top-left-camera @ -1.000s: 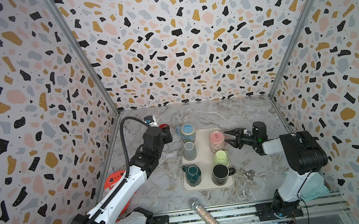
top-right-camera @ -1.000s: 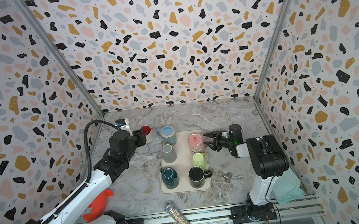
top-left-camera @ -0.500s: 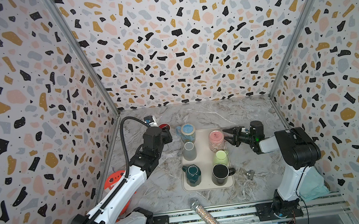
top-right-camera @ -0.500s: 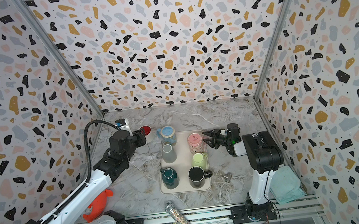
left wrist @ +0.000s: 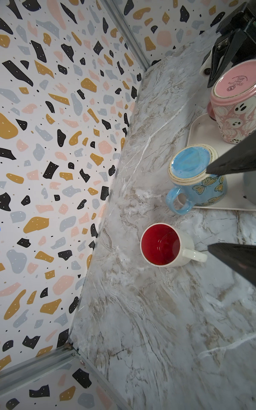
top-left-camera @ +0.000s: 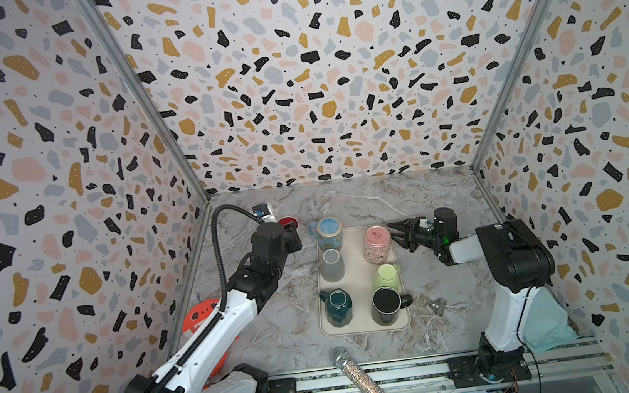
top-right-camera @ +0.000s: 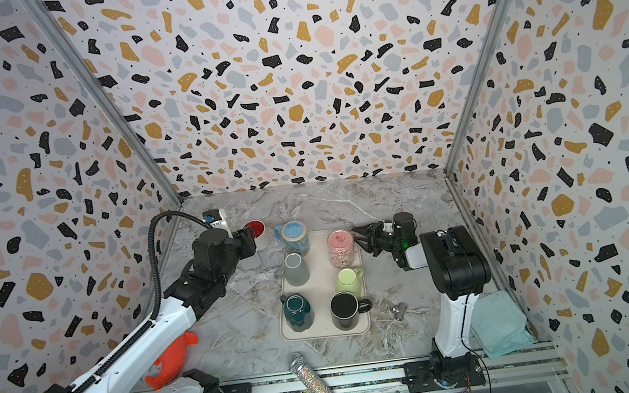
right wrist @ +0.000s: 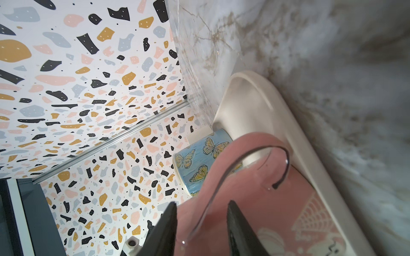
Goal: Turn the mug right side up
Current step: Pick up the mug from the tray.
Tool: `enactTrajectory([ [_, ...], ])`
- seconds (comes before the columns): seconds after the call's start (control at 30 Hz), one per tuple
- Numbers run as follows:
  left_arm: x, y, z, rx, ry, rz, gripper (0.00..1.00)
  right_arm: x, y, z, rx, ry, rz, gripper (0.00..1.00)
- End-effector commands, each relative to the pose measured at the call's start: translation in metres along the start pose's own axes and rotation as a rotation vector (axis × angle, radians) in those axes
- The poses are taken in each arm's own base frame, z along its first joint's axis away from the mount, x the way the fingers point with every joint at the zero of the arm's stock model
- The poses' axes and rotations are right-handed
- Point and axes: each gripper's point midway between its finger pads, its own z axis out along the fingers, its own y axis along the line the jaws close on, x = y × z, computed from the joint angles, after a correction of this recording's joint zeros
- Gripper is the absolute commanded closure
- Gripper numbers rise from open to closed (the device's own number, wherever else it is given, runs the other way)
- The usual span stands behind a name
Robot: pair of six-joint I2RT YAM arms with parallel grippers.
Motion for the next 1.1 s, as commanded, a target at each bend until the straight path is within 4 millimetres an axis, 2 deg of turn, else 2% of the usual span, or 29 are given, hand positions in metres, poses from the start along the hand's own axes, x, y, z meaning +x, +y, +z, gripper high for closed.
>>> enactTrajectory([
  [0.0,-0.019,-0.006,-0.004,0.012,-0.048,-0.002,0.50,0.000,0.014,0.006,-0.031,0.008,-0.039,0.61],
  [0.6,-0.019,-0.005,-0.004,0.000,-0.046,0.007,0.50,-0.004,0.012,0.036,-0.049,0.061,-0.028,0.62],
  [0.7,-0.019,-0.004,-0.004,-0.001,-0.045,0.009,0.50,-0.003,0.015,0.041,-0.061,0.076,-0.032,0.71],
  [0.87,-0.020,-0.003,-0.006,-0.006,-0.048,0.012,0.50,0.000,0.029,0.051,-0.089,0.100,-0.060,1.00],
  [1.07,-0.024,-0.002,-0.009,-0.011,-0.059,0.013,0.50,0.002,0.056,0.058,-0.133,0.122,-0.124,1.00],
])
